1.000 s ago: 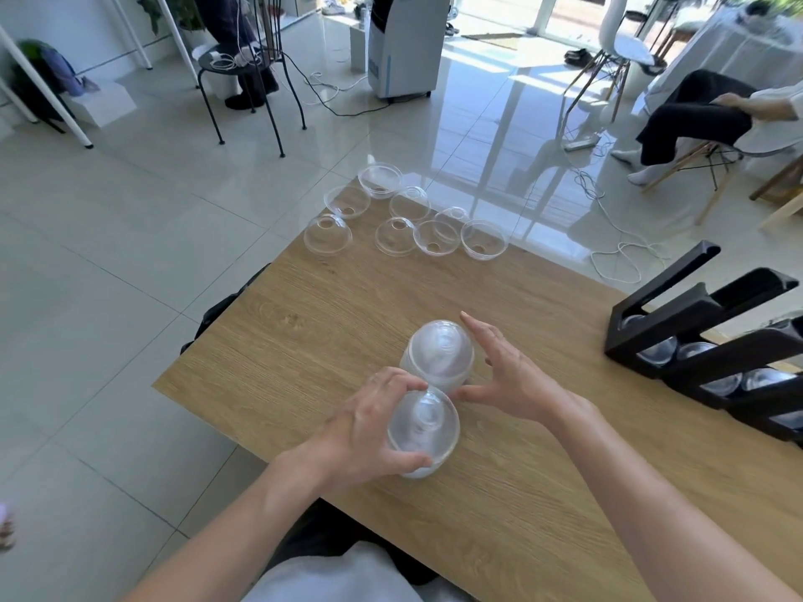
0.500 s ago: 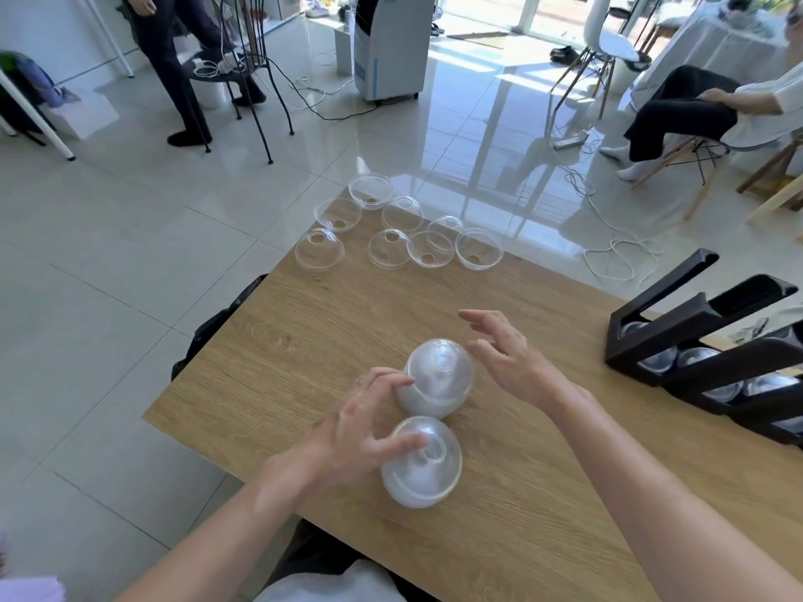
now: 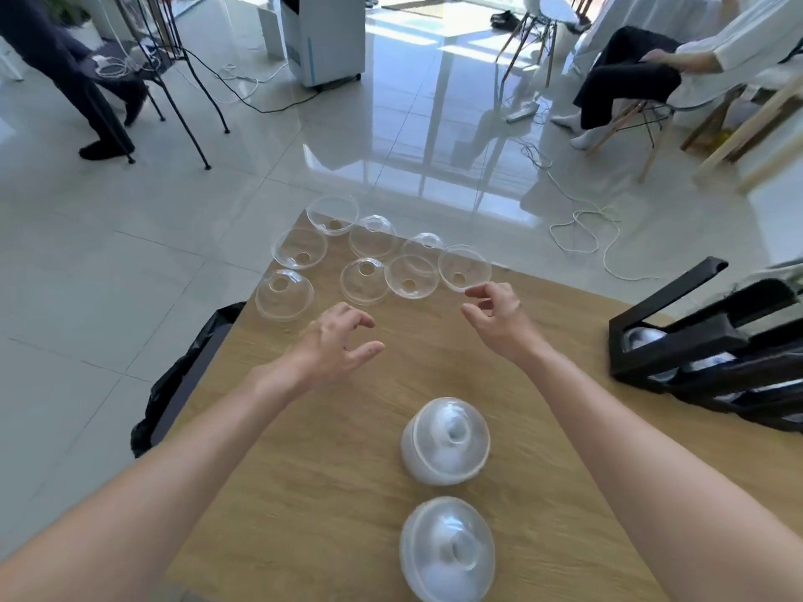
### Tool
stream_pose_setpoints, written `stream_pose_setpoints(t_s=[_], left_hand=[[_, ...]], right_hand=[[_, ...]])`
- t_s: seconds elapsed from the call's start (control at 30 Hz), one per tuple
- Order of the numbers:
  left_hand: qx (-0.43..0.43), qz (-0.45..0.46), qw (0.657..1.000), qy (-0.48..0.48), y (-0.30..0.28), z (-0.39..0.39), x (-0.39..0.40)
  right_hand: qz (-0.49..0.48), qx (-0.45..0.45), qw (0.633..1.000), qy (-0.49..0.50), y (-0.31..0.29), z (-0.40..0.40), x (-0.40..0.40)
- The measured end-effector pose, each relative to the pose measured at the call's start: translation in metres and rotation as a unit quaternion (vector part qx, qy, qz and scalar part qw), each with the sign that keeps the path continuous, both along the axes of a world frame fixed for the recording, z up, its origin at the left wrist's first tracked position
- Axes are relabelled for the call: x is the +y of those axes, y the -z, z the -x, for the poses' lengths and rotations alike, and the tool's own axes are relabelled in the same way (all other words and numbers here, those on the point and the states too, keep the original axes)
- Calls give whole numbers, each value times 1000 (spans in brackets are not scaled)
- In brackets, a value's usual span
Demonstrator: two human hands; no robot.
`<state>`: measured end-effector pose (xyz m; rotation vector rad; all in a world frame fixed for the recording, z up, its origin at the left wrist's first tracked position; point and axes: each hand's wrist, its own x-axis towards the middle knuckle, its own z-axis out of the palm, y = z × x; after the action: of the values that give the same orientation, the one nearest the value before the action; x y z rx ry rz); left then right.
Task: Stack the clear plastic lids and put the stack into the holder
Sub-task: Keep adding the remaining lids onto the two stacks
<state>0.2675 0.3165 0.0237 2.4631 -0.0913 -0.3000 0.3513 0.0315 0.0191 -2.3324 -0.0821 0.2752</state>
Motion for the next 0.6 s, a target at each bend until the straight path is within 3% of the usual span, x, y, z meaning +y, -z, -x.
stream_pose_setpoints(t_s=[0.17, 0.3, 0.47, 0.6], left_hand=[[-25, -82, 995, 43, 5, -78, -10], [-66, -173, 978, 95, 17, -126, -28], [-142, -254, 941, 171, 29, -142, -46], [-158, -250, 931, 212, 32, -137, -55]], right_hand=[[163, -56, 985, 12, 10, -30, 9], [226, -61, 972, -20, 14, -43, 21], [260, -58, 963, -32, 25, -52, 26], [238, -59, 969, -8, 32, -51, 18]])
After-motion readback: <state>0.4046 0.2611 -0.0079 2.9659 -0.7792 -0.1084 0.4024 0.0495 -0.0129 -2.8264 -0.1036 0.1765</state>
